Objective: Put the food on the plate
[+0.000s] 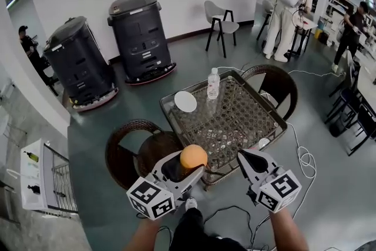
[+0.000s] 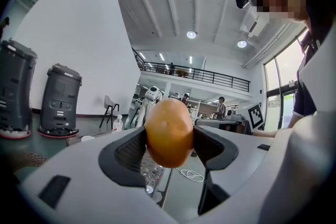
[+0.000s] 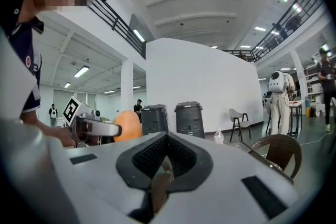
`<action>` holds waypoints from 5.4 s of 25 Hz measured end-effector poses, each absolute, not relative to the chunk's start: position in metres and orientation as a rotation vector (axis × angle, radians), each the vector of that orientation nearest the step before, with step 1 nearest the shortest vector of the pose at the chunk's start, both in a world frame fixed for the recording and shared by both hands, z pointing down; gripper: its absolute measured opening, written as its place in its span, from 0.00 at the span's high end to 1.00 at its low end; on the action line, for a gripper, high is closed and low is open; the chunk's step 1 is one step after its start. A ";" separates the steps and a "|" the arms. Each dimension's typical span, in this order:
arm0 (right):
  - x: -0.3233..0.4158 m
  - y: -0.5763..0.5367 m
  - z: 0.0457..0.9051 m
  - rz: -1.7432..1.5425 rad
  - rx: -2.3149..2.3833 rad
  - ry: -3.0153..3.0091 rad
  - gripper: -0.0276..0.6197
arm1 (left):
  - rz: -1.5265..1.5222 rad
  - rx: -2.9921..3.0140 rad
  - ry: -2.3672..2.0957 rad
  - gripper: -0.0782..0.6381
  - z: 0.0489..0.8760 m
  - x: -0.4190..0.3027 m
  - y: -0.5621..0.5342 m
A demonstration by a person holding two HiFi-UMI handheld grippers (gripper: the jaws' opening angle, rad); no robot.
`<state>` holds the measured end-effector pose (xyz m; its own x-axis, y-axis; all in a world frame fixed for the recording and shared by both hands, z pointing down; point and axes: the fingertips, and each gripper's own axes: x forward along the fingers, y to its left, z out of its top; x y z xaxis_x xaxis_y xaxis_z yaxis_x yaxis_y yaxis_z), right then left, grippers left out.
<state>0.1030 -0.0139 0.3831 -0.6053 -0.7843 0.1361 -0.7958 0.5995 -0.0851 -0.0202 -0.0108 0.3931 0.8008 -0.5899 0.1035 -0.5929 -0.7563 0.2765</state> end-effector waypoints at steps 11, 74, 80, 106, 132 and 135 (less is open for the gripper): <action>0.059 -0.113 0.378 0.231 1.399 -2.696 0.95 | 0.032 2.696 -0.793 0.49 0.392 -0.050 -0.106; 0.053 -0.404 0.575 0.547 1.048 -2.643 0.95 | 0.718 2.241 -1.104 0.49 0.678 -0.042 -0.456; 0.053 -0.405 0.587 0.581 1.040 -2.641 0.95 | 0.849 2.183 -1.071 0.49 0.699 -0.038 -0.465; 0.064 -0.401 0.593 0.654 1.086 -2.636 0.95 | 1.167 2.228 -1.050 0.48 0.738 -0.032 -0.466; 0.070 -0.367 0.527 0.597 1.201 -2.693 0.95 | 0.585 2.462 -1.183 0.69 0.580 -0.009 -0.397; 0.069 -0.357 0.509 0.579 1.234 -2.708 0.95 | 0.510 2.512 -1.194 0.78 0.548 -0.005 -0.382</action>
<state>0.0692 -0.3571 0.5087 -0.6637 -0.7039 0.2530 -0.7459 0.5971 -0.2953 -0.0048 -0.3820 0.5480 0.5885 -0.6762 0.4432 -0.7876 -0.6033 0.1254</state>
